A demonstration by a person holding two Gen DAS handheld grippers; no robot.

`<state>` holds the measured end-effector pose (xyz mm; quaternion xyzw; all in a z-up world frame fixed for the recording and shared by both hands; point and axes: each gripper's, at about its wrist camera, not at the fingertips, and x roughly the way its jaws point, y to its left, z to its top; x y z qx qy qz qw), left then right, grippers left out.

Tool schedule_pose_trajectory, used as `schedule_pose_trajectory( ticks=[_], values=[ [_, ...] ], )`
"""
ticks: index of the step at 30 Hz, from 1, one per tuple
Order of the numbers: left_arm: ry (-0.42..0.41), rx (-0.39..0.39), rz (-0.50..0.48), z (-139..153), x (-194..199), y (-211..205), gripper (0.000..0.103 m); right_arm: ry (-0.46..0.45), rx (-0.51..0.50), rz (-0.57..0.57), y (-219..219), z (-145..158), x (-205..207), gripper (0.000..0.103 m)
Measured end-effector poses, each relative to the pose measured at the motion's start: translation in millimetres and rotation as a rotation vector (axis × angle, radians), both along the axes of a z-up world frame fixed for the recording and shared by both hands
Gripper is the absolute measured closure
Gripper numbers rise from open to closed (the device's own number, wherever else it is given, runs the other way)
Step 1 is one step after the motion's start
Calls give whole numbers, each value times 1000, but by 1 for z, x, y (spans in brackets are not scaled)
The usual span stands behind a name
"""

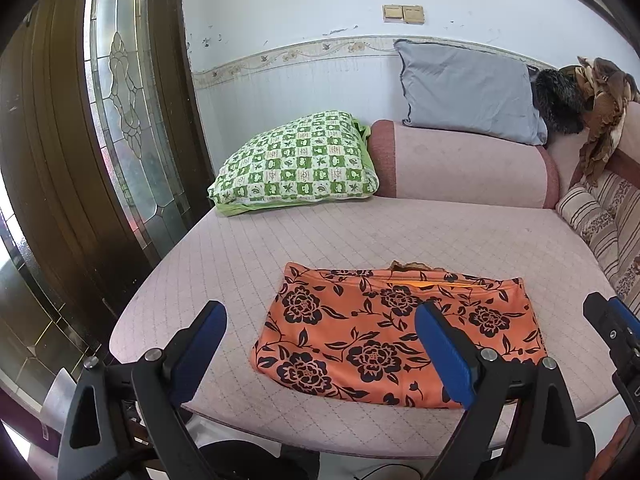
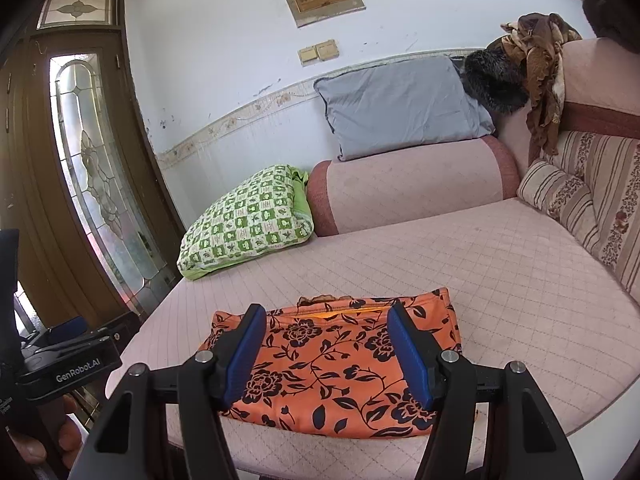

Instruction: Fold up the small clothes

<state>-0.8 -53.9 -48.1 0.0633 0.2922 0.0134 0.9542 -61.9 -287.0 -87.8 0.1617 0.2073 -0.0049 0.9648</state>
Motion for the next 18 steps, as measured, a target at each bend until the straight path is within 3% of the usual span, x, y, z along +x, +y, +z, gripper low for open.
schedule_pose_trajectory(
  ticks=[18],
  values=[
    [20, 75, 1, -6, 7, -9, 8, 55, -14, -13, -1, -14, 12, 37]
  ],
)
